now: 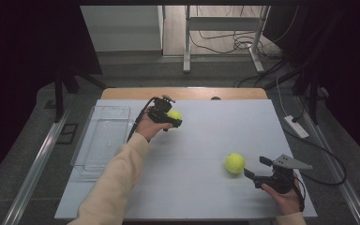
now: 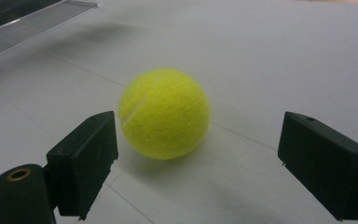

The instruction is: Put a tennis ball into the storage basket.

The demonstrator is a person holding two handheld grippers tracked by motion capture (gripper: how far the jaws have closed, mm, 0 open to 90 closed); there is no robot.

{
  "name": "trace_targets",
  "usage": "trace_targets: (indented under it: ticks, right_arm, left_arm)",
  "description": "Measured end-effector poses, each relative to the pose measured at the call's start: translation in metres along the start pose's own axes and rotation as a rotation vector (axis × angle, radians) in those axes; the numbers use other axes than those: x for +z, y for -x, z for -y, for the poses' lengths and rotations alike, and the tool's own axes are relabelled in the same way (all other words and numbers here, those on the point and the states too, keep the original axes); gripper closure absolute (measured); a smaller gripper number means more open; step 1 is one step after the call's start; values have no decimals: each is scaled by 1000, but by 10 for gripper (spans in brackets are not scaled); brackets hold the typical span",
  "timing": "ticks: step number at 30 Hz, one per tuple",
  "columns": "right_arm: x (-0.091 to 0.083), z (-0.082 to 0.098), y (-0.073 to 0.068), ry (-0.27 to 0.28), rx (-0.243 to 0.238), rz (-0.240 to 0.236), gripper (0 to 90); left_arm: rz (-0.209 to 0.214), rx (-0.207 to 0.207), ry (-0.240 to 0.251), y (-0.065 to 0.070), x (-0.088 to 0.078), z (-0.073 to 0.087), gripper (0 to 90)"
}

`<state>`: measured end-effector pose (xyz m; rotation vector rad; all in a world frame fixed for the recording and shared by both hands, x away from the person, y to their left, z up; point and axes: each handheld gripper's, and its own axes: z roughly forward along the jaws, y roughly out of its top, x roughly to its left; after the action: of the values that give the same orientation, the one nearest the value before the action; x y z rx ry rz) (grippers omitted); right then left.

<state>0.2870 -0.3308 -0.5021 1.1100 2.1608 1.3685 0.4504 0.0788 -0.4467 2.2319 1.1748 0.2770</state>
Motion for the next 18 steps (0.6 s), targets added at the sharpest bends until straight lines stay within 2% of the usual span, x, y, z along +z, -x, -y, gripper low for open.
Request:
trace_targets:
  ticks: [18]
  right_arm:
    - [1,0,-2,-2,-3,1,122]
  left_arm:
    - [4,1,82,-4,-34,4,269]
